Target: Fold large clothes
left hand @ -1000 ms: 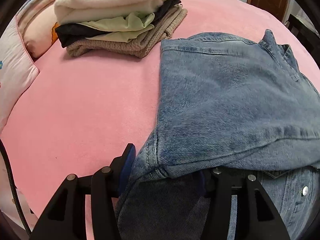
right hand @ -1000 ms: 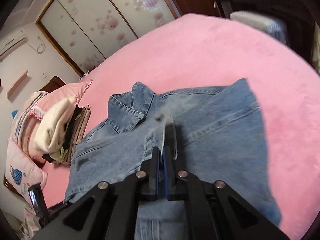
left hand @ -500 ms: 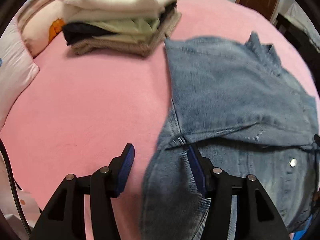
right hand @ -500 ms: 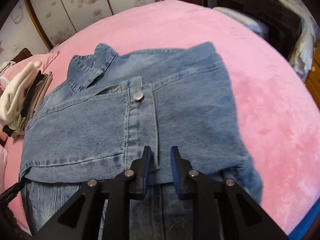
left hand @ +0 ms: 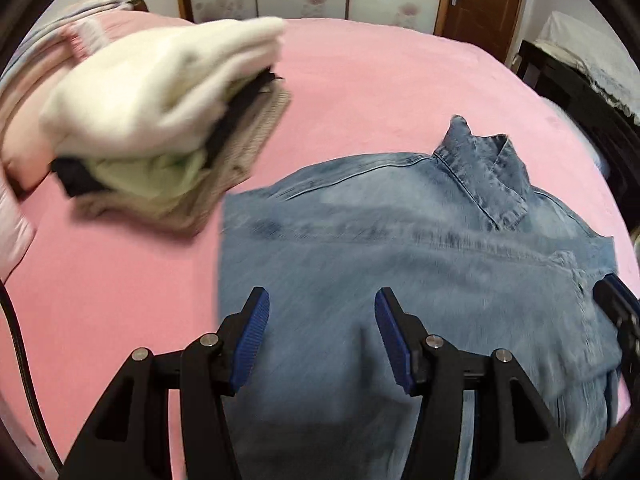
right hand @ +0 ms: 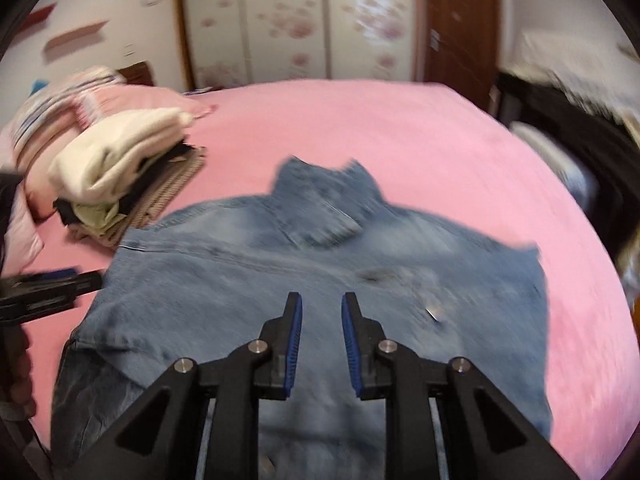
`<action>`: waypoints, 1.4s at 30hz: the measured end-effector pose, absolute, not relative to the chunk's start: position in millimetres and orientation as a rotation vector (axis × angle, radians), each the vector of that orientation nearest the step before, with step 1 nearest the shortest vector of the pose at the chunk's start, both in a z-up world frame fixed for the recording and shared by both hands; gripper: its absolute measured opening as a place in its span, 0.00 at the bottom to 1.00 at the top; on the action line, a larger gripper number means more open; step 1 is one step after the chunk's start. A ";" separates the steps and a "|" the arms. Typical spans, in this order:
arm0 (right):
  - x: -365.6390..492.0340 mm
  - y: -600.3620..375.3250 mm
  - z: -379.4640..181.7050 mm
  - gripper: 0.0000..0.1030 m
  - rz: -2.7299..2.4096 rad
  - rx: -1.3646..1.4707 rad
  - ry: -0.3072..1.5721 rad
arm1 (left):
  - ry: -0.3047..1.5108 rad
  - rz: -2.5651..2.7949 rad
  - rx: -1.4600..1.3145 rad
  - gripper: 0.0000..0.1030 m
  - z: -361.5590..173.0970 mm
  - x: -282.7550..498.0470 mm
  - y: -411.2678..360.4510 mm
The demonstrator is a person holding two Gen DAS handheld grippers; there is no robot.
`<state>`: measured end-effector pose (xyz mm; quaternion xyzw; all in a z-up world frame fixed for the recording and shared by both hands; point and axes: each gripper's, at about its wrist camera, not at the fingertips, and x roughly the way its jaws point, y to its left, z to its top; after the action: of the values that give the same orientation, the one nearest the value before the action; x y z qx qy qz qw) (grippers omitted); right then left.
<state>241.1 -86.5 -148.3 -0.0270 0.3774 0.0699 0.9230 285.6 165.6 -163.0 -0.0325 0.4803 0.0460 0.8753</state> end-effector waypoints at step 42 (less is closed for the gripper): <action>65.7 -254.7 -143.6 0.12 -0.073 0.008 0.907 | 1.063 0.189 0.035 0.68 -137.4 125.2 169.2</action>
<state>65.7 -254.7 -143.6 0.0041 0.4381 -0.0351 0.8982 125.2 169.2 -137.4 0.0165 0.5060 0.0900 0.8577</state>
